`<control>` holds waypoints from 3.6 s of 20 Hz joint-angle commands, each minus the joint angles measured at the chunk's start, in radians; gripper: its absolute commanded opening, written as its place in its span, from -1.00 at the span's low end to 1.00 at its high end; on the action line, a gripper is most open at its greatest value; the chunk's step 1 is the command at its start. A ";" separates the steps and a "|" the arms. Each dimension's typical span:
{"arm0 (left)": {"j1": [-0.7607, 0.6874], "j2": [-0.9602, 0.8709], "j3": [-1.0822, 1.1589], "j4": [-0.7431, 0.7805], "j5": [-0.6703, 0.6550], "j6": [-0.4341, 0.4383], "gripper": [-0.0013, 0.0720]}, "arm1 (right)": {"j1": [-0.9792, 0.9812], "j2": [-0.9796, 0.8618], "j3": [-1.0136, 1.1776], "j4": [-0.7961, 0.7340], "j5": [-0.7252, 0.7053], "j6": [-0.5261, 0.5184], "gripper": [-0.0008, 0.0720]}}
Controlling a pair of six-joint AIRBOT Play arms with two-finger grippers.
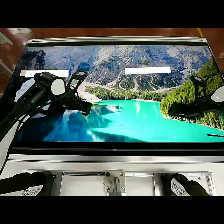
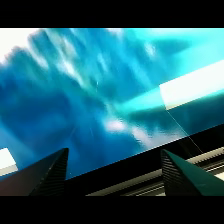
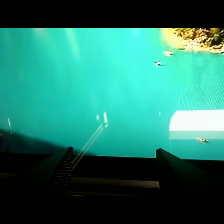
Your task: Fold the shirts.
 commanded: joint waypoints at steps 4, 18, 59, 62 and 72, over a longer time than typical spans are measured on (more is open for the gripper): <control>0.000 -0.001 0.000 0.000 0.000 0.000 0.93 | 0.001 0.001 0.000 0.000 0.000 0.000 0.79; 0.000 -0.001 0.000 0.000 0.036 0.000 0.93 | 0.001 0.001 0.000 0.049 -0.155 0.000 0.79; 0.774 -0.306 0.403 -0.163 0.284 0.127 -0.86 | 0.175 0.001 0.001 0.287 -0.156 0.126 0.78; 0.647 -0.127 0.393 -0.388 0.235 0.233 -0.86 | 0.175 0.001 0.020 0.200 -0.120 0.074 0.77; -0.166 -0.159 0.382 -0.366 0.202 0.102 -0.86 | 0.176 0.001 0.038 0.122 0.266 -0.004 0.78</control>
